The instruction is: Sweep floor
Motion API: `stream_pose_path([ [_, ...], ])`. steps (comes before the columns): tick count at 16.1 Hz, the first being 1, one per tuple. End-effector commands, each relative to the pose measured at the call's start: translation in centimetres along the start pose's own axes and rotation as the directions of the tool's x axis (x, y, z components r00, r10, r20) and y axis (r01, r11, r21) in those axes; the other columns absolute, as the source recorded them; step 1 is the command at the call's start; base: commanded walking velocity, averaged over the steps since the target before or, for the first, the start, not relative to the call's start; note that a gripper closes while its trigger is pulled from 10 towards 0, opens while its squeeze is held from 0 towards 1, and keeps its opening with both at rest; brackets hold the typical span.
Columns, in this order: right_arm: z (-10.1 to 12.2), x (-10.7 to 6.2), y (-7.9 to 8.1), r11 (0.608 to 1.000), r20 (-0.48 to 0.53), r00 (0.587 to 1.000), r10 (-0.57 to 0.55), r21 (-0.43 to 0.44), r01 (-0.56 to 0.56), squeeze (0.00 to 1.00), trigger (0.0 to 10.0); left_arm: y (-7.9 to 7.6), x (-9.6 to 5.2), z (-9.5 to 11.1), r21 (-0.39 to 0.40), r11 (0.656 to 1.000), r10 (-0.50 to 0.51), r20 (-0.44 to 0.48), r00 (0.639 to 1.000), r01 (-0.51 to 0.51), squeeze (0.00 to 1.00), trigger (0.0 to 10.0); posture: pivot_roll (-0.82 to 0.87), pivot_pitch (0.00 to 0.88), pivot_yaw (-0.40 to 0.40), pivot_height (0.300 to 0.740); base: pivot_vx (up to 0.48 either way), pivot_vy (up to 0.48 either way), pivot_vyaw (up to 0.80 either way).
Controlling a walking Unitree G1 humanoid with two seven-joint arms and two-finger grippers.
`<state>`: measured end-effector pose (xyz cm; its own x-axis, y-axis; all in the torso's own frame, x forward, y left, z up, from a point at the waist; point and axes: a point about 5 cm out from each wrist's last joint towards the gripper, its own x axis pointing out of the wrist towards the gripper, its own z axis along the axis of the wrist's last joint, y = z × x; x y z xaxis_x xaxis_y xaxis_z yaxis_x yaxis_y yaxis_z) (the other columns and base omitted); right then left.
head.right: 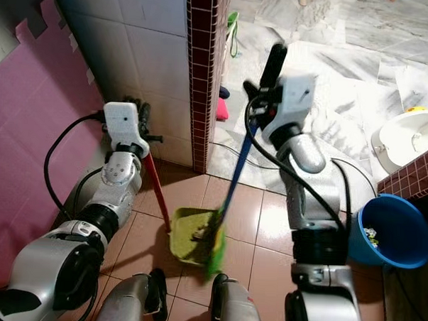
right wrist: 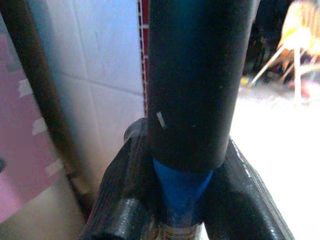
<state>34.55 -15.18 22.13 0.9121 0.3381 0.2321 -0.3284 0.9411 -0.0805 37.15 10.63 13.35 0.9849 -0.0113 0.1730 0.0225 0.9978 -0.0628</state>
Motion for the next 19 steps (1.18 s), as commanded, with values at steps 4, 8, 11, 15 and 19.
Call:
stream_pose_path([
  [4,1.2,0.3,-1.7,0.964,0.069,0.995,-0.073,-0.249,0.088,0.0,10.0,0.5,1.2,1.5,-0.087,0.996,-0.019,0.023,1.0,0.021,0.0,10.0,-0.19,0.069,-0.004,0.74,0.0,0.0,0.0],
  [8,0.9,-0.1,-3.5,0.919,0.074,0.989,-0.128,-0.366,0.147,0.0,10.0,1.4,1.5,2.1,-0.108,0.994,0.018,0.05,0.999,-0.012,0.0,10.0,-0.18,0.049,-0.007,0.74,0.0,0.0,0.0],
  [11,-1.8,-1.3,-3.7,0.912,0.024,0.986,-0.164,-0.378,0.161,0.0,10.0,1.8,2.0,3.2,-0.168,0.986,0.013,0.09,0.996,0.002,0.0,10.0,-0.15,0.025,-0.003,0.74,0.0,0.0,0.0],
  [15,-5.1,-2.3,-1.9,0.935,-0.045,0.979,-0.2,-0.308,0.177,0.0,10.0,2.4,2.5,4.9,-0.179,0.984,0.04,0.143,0.989,-0.014,0.0,10.0,-0.1,0.008,-0.005,0.74,0.0,0.0,0.0],
  [19,-8.2,-3.3,0.4,0.958,-0.164,0.959,-0.232,-0.211,0.196,0.0,10.0,2.6,2.6,6.2,-0.19,0.982,0.019,0.175,0.984,0.015,0.0,10.0,-0.08,0.015,-0.049,0.74,0.0,0.0,-0.18],
])
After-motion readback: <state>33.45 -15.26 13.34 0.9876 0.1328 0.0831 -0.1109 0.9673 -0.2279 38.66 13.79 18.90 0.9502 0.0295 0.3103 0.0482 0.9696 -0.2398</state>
